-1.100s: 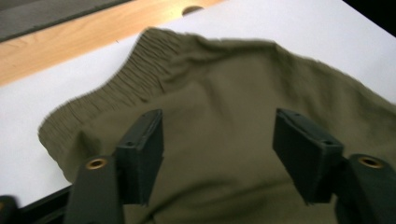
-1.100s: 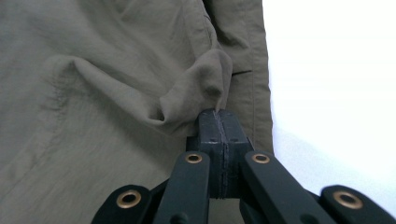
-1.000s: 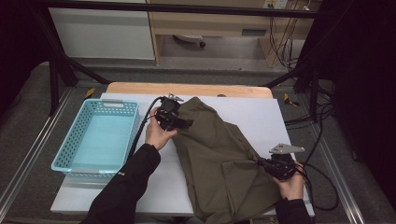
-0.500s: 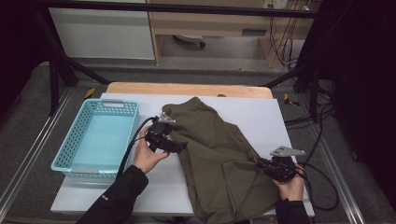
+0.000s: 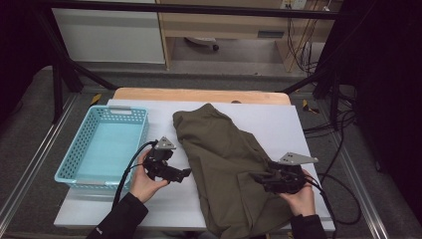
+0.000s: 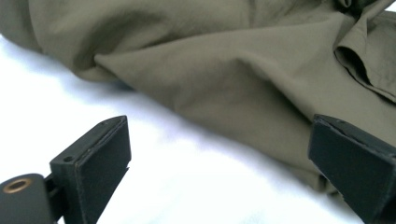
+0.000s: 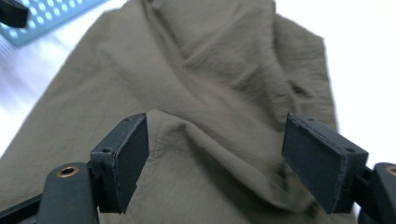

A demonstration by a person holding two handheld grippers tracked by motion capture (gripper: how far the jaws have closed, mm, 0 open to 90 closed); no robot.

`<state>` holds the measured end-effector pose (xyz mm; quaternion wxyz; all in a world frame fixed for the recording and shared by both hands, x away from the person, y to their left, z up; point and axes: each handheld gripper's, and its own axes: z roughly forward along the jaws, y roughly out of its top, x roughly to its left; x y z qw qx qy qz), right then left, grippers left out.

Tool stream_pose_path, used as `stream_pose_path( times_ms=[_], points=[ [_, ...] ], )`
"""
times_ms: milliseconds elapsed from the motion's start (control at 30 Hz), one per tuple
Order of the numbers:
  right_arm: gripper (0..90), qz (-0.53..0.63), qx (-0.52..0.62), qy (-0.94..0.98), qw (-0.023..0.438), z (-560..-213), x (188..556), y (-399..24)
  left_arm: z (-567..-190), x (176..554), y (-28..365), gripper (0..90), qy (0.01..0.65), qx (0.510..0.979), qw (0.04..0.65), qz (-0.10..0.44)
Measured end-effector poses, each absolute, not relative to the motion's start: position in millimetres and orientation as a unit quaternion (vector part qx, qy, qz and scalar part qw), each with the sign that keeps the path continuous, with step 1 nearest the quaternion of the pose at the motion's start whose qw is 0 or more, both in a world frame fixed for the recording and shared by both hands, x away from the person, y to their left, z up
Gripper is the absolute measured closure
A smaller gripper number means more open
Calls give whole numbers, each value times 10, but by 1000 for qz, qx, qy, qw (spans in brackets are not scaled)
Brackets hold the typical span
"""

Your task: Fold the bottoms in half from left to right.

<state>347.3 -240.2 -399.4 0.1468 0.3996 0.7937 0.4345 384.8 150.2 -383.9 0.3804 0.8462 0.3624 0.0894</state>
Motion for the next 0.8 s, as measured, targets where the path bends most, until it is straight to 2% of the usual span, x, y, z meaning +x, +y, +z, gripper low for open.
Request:
stream_pose_path(
  times_ms=[267,533,800],
  points=[
    [279,417,378,814,140,-4072,3540,-2110,-3957,3737,1617,53,367,842,388,79],
    [419,395,377,826,139,-4176,3561,-1976,-4021,3668,1674,54,365,845,384,77],
    [518,393,373,829,139,-4193,3514,-1972,-4060,3640,1754,56,371,840,388,77]
  ],
)
